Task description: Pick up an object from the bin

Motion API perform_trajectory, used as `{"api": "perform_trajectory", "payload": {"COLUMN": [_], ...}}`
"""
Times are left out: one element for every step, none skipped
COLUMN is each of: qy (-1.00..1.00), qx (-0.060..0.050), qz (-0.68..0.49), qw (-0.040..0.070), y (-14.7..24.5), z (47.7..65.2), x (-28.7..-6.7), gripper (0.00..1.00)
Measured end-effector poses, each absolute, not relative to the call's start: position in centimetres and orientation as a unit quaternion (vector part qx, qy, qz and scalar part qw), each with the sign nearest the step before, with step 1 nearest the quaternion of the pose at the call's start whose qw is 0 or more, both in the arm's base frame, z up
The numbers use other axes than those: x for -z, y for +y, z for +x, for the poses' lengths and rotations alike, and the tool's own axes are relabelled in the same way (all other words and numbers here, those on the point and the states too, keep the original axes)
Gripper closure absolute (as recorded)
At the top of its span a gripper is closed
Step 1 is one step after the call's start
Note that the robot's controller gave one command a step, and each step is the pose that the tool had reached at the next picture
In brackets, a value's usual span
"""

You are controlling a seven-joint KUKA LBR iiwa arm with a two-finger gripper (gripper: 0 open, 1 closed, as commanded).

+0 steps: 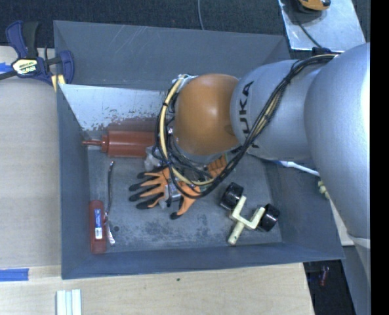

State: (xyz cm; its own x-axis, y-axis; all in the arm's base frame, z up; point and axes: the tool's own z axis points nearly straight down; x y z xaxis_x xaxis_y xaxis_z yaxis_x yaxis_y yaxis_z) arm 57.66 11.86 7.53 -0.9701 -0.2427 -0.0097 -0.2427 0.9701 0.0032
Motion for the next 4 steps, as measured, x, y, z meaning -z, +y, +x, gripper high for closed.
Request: {"api": "perform_trajectory", "payload": {"qy": [0.987,0.992,0.990,0.990], "qx": [-0.005,-0.003,-0.005,-0.005], "qz": [-0.158,-0.127,-0.141,-0.141], "qw": [-0.010,-0.006,-0.004,-0.004], "y": [10.2,11.4,10.7,10.7], "z": [58.7,57.7,58.5,58.5], "x": [-6.9,-6.6,-7.1,-7.1], "gripper": [0.00,0.00,1.00,1.00]}}
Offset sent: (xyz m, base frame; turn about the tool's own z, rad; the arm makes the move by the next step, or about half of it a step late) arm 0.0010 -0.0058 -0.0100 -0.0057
